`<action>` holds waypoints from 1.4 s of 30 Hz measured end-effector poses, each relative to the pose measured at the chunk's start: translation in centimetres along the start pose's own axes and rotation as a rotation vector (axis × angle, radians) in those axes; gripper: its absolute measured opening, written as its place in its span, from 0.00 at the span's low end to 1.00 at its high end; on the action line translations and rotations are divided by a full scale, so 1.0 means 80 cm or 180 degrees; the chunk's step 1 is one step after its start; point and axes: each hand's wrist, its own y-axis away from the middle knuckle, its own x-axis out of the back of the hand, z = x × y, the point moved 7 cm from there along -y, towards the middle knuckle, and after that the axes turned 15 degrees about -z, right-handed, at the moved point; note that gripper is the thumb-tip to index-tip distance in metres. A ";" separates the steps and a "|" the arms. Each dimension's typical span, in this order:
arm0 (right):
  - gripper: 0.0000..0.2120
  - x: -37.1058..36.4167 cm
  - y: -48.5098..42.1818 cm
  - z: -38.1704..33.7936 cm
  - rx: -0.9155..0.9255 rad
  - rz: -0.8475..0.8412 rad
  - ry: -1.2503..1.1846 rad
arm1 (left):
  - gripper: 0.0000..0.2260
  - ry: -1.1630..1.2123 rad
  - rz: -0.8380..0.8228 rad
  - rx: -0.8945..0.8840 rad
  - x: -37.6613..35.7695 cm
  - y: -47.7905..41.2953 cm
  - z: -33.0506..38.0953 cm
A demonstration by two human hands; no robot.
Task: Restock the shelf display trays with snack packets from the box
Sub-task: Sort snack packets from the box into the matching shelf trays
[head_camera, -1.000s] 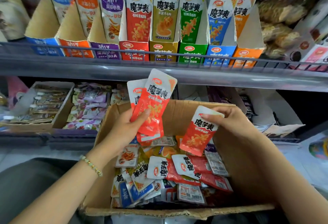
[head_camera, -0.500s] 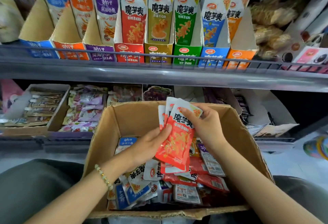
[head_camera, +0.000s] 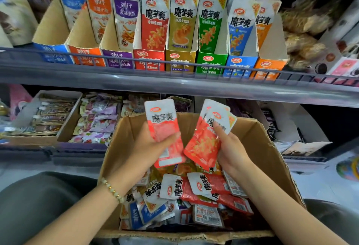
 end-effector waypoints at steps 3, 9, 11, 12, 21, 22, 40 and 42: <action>0.09 0.002 0.003 -0.002 -0.0077 -0.0051 0.0447 | 0.43 0.0241 0.0208 0.0380 0.022 -0.003 -0.007; 0.14 -0.014 0.011 0.010 -0.0155 -0.0201 0.0677 | 0.29 0.0207 -0.0317 0.0443 -0.001 -0.003 -0.010; 0.15 -0.016 0.010 0.017 -0.0202 -0.0226 0.0725 | 0.23 0.0025 -0.0672 0.0564 -0.015 0.000 -0.011; 0.15 -0.019 0.010 0.021 -0.0216 -0.0237 0.0736 | 0.21 -0.0100 -0.0857 0.0640 -0.024 0.003 -0.013; 0.13 -0.041 0.014 0.037 -0.0027 -0.0368 0.0527 | 0.08 -0.0446 -0.1468 0.0322 -0.071 0.003 -0.022; 0.14 -0.041 0.012 0.036 -0.0091 -0.0421 0.0367 | 0.08 -0.0429 -0.1357 0.0236 -0.067 0.002 -0.021; 0.30 -0.073 0.008 -0.068 0.0824 -0.1362 0.2053 | 0.14 -0.0354 -0.1230 -0.0494 -0.041 0.007 0.022; 0.24 -0.078 0.006 -0.077 0.0838 -0.1333 0.2259 | 0.16 -0.0228 -0.1127 -0.0537 -0.036 0.008 0.023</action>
